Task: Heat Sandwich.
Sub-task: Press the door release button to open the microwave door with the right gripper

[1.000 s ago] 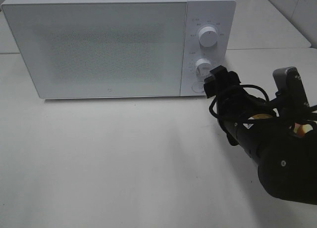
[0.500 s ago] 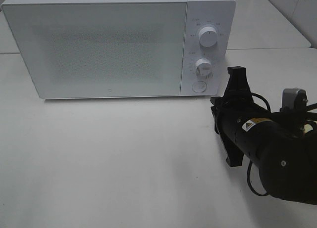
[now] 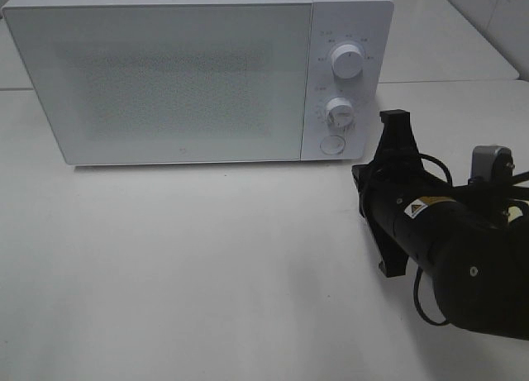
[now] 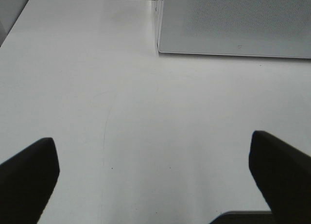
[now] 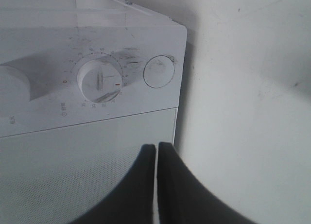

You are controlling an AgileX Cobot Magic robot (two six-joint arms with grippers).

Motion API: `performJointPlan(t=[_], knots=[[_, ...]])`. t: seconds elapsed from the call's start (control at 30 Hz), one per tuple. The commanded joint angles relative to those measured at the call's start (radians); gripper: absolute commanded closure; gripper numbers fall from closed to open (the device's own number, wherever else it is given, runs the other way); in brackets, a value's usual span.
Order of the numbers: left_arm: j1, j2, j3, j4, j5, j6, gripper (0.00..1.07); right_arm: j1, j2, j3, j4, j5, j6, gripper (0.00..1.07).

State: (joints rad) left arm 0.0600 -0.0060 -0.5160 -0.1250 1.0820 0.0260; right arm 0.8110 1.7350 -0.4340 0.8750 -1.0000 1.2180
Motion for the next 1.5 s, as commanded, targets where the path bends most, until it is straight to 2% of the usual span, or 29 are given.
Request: performJointPlan(t=[0.03, 0.2, 0.3, 0.83, 1.5], knots=[[-0.008, -0.016, 0.002, -0.003, -0.010, 0.002, 0.07, -0.046, 0.026, -0.010, -0.043, -0.004, -0.015, 1.07], [-0.008, -0.016, 0.002, -0.003, -0.010, 0.002, 0.07, -0.075, 0.086, -0.052, -0.116, 0.000, 0.032, 1.07], [-0.008, -0.016, 0.002, -0.003, -0.010, 0.002, 0.07, -0.075, 0.109, -0.071, -0.115, -0.001, 0.051, 1.07], [-0.008, -0.016, 0.002, -0.003, -0.010, 0.002, 0.07, -0.208, 0.279, -0.261, -0.246, 0.020, 0.091, 1.07], [-0.008, -0.015, 0.002, -0.003, -0.010, 0.002, 0.07, -0.273, 0.397, -0.412, -0.266, 0.075, 0.122, 1.07]])
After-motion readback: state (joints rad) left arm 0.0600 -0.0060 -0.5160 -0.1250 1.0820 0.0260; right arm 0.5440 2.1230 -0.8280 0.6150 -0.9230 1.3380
